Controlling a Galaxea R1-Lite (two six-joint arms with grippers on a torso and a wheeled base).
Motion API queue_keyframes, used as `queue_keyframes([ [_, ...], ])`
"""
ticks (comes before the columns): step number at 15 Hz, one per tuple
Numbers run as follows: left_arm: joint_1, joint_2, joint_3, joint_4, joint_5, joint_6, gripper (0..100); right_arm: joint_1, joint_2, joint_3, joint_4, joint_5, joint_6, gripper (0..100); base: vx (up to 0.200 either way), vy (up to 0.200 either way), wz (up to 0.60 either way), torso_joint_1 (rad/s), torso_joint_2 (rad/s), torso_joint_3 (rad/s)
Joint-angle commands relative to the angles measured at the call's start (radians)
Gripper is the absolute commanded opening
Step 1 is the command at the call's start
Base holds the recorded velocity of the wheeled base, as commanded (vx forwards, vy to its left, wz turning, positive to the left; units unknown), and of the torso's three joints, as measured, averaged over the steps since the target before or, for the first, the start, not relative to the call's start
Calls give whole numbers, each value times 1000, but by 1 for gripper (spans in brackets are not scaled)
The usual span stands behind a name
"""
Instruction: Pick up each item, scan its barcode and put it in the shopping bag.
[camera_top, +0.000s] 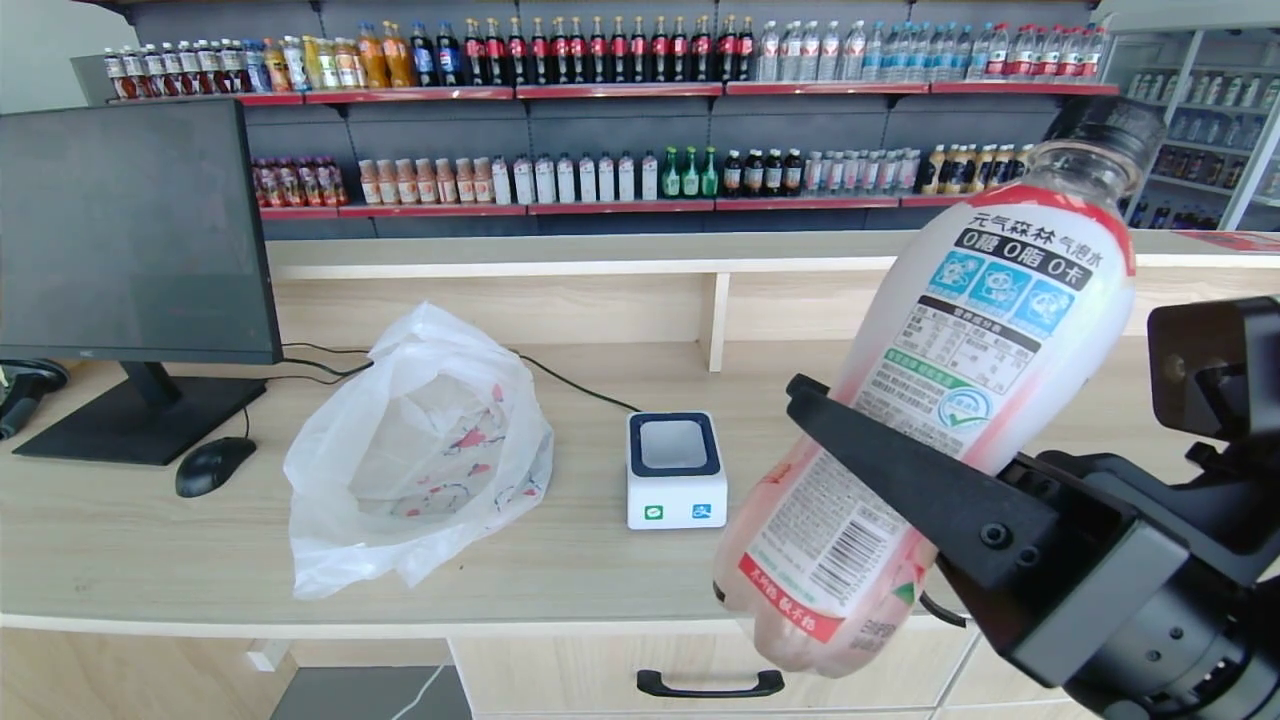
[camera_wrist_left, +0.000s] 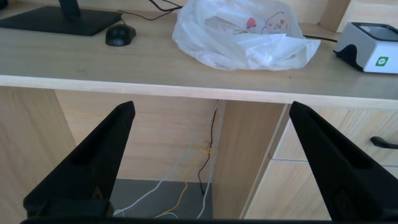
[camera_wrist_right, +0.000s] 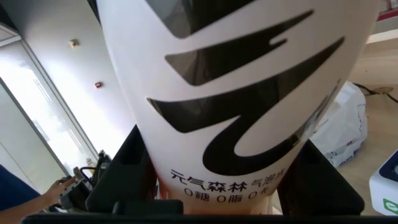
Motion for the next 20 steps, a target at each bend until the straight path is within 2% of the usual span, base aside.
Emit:
queue_keyframes([
  [1, 0, 0, 0, 0, 0, 0, 100, 1, 1, 1, -1, 0, -1, 0, 0, 0, 0, 0, 0, 0],
  [6, 0, 0, 0, 0, 0, 0, 100, 1, 4, 1, -1, 0, -13, 0, 0, 0, 0, 0, 0, 0],
  [10, 0, 0, 0, 0, 0, 0, 100, -4, 30, 6, -1, -20, -93, 0, 0, 0, 0, 0, 0, 0],
  [11, 0, 0, 0, 0, 0, 0, 100, -7, 31, 7, -1, -35, -109, 0, 0, 0, 0, 0, 0, 0],
  [14, 0, 0, 0, 0, 0, 0, 100, -13, 56, 36, -1, -179, -240, 0, 0, 0, 0, 0, 0, 0],
  [16, 0, 0, 0, 0, 0, 0, 100, -16, 68, 70, -1, -204, -323, 0, 0, 0, 0, 0, 0, 0],
  [20, -2, 0, 0, 0, 0, 1, 100, -167, 65, 87, -1, -201, -485, 0, 0, 0, 0, 0, 0, 0],
])
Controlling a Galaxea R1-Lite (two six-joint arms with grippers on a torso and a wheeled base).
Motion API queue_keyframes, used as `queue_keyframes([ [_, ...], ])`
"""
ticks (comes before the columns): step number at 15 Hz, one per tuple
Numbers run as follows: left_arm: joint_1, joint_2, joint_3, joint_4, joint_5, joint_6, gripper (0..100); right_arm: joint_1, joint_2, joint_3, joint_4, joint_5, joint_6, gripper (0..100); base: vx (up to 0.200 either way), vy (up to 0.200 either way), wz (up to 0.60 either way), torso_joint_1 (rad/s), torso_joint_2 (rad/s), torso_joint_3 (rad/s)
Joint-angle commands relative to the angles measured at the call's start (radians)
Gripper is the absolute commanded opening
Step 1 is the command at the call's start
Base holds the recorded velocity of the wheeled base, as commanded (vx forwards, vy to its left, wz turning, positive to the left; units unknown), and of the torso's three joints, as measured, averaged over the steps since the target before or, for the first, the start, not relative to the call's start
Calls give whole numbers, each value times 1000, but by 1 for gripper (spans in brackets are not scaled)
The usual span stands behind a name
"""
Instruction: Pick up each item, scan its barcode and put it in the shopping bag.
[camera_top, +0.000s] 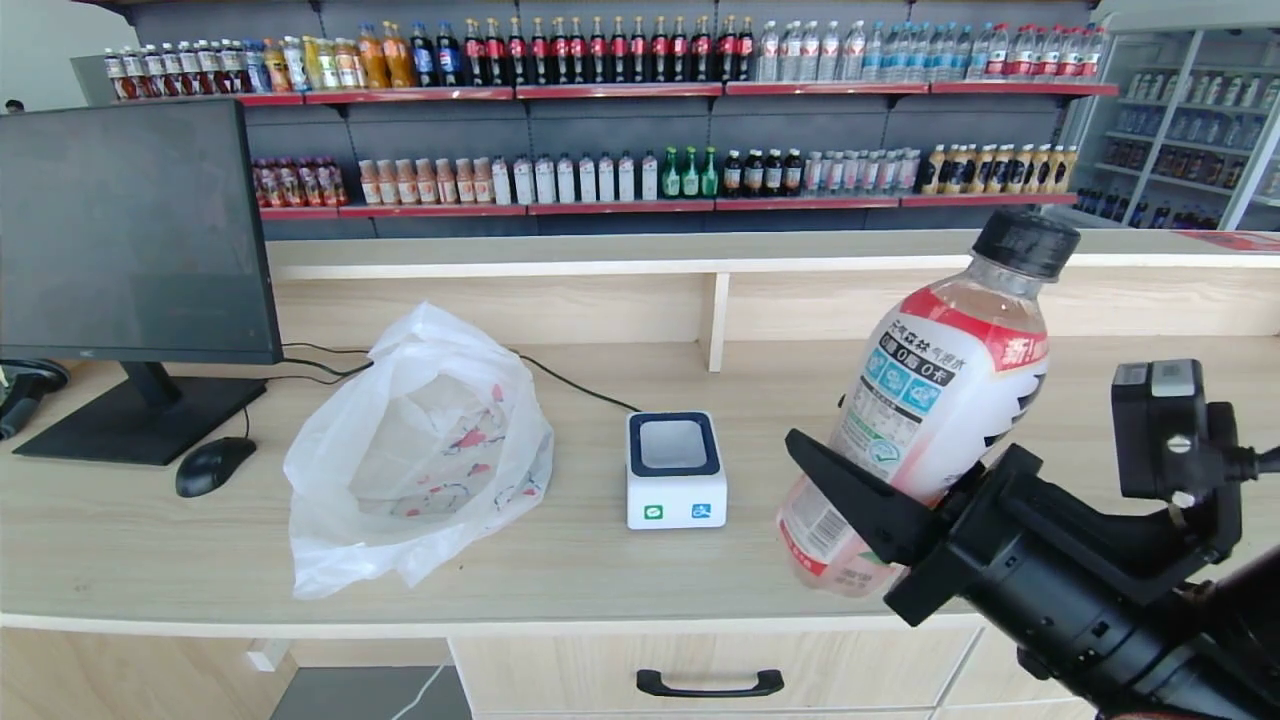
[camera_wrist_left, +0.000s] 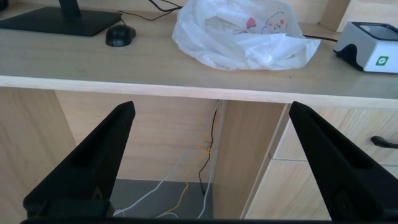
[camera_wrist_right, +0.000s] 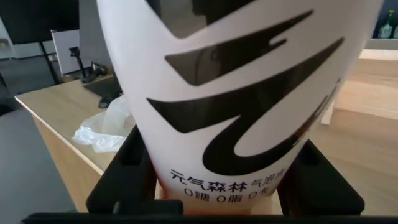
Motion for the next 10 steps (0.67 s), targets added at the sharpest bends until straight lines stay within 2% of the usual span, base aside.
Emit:
queue_keyframes([
  [1, -5, 1, 0, 0, -2, 3, 100, -57, 2, 4, -2, 0, -19, 0, 0, 0, 0, 0, 0, 0],
  [6, -5, 0, -2, 0, -2, 3, 100, -186, 5, 19, -2, -2, -51, 0, 0, 0, 0, 0, 0, 0],
  [9, -3, 0, 0, 0, -2, 3, 100, -211, 18, 1, -2, -2, -54, 0, 0, 0, 0, 0, 0, 0],
  [10, 0, 0, 0, 0, 0, -2, 100, -226, 21, 7, -2, -2, -54, 0, 0, 200, 0, 2, 2, 7],
])
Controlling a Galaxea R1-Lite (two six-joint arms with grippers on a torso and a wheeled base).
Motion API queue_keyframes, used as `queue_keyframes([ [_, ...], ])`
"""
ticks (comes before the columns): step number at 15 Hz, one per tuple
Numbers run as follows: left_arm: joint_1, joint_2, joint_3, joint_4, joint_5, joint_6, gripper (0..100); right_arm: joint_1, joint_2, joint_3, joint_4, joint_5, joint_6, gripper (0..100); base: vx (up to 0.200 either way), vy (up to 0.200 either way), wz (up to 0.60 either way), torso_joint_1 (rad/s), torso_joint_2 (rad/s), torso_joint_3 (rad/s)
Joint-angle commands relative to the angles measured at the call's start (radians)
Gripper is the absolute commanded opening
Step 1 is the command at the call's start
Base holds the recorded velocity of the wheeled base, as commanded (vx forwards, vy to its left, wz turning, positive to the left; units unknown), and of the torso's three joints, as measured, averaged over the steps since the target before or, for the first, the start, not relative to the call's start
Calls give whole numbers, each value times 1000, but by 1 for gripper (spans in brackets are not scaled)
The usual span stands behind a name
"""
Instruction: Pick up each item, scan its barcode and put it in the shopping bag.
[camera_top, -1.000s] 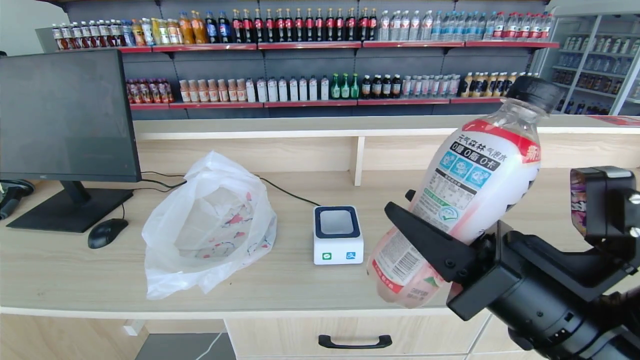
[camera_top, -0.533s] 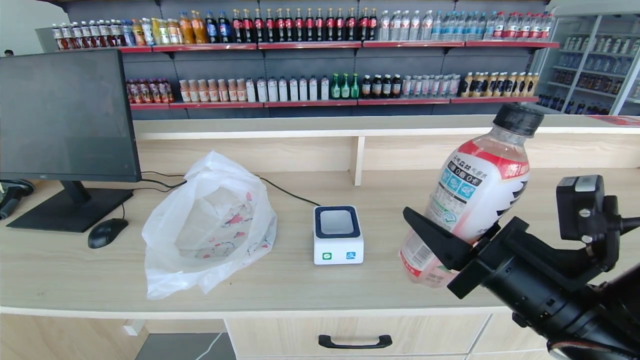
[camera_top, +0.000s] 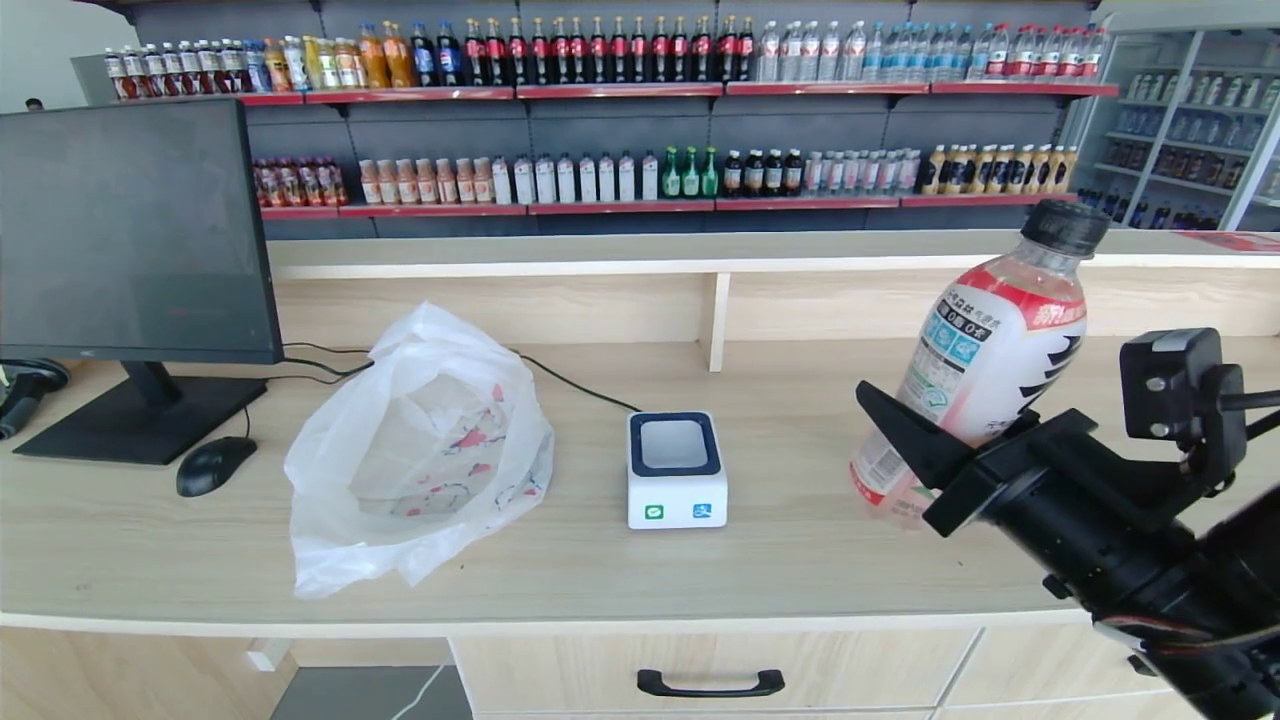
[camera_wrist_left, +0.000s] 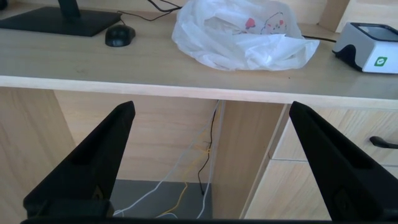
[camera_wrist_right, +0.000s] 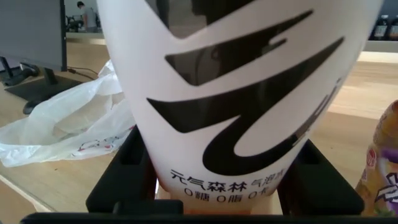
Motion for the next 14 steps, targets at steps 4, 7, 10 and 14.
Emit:
queue_keyframes([
  [4, 2, 0, 0, 0, 0, -1, 100, -77, -23, 10, -1, 0, 1, 0, 0, 200, 0, 5, 2, 2],
  [7, 2, 0, 0, 0, 0, -1, 100, -79, -21, 9, -1, 0, 1, 0, 0, 200, 0, 4, -2, 2],
  [10, 2, 0, 0, 0, 0, 1, 100, -91, -21, 9, -1, 0, 1, 0, 0, 200, 0, 4, 5, 1],
  [14, 0, 0, 0, -2, 0, 2, 100, -114, -29, 12, -1, 0, 1, 0, 0, 50, 0, -1, 1, 2],
])
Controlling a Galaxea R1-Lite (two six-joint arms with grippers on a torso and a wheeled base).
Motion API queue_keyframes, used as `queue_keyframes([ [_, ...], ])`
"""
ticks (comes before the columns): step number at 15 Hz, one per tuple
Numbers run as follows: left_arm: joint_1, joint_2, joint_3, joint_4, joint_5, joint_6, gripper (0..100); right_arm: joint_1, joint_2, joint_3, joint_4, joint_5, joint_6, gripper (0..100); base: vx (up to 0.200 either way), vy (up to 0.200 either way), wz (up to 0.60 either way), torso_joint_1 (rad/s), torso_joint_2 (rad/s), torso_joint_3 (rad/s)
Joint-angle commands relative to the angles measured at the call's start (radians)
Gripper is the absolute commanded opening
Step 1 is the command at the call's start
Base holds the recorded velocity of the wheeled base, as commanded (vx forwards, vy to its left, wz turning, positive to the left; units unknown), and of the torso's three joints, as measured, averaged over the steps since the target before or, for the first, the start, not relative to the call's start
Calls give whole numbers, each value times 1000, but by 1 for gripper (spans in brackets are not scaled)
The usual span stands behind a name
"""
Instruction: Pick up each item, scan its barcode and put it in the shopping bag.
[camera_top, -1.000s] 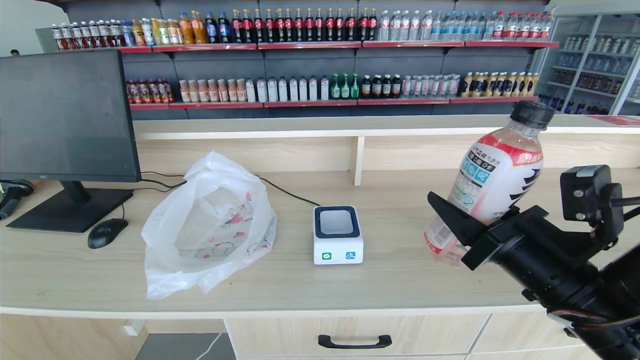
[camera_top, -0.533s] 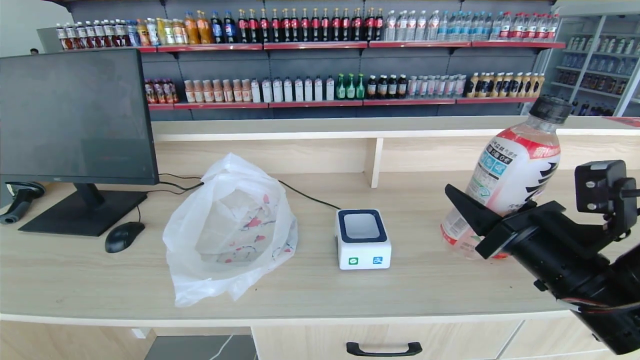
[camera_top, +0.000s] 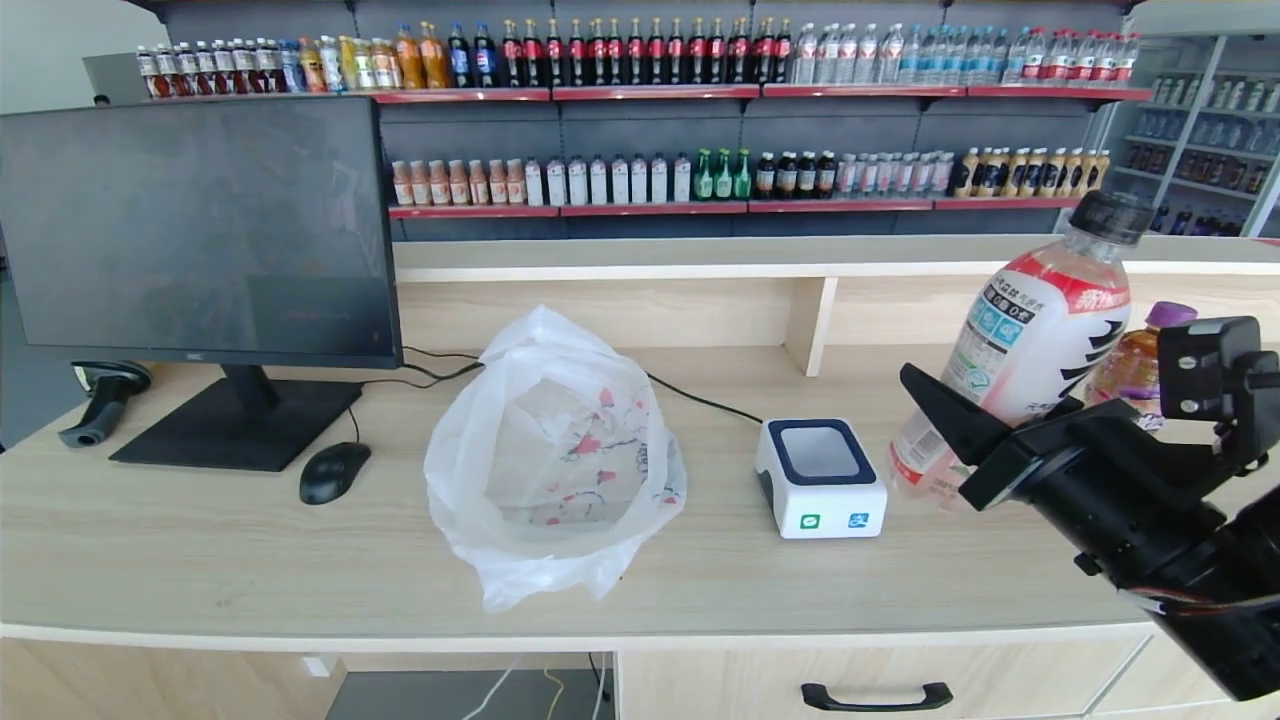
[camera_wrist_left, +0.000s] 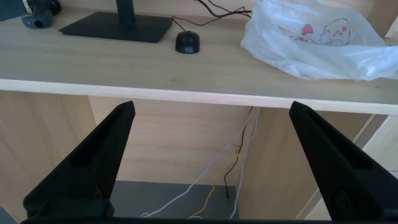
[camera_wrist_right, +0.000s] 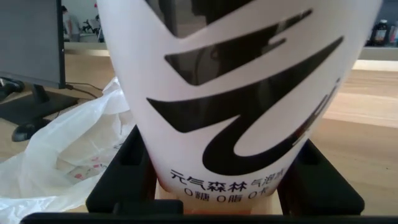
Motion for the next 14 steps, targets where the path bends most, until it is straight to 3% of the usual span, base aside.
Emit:
queue_keyframes([
  [1, 1, 0, 0, 0, 0, -1, 100, -8, -6, 2, -3, -1, 0, 0, 0, 0, 0, 0, 0, 0],
  [3, 1, 0, 0, 0, 0, 1, 100, -8, -19, 31, -3, -1, 0, 0, 0, 0, 0, 0, 0, 0],
  [7, 1, 0, 0, 0, 0, 1, 100, -8, -89, 91, -3, -1, 9, 0, 200, 0, 0, -6, -4, 6],
  [14, 2, 0, 0, 2, 0, 1, 100, -28, -54, 55, -3, 0, -14, 0, 0, 0, 0, 0, 0, 0],
])
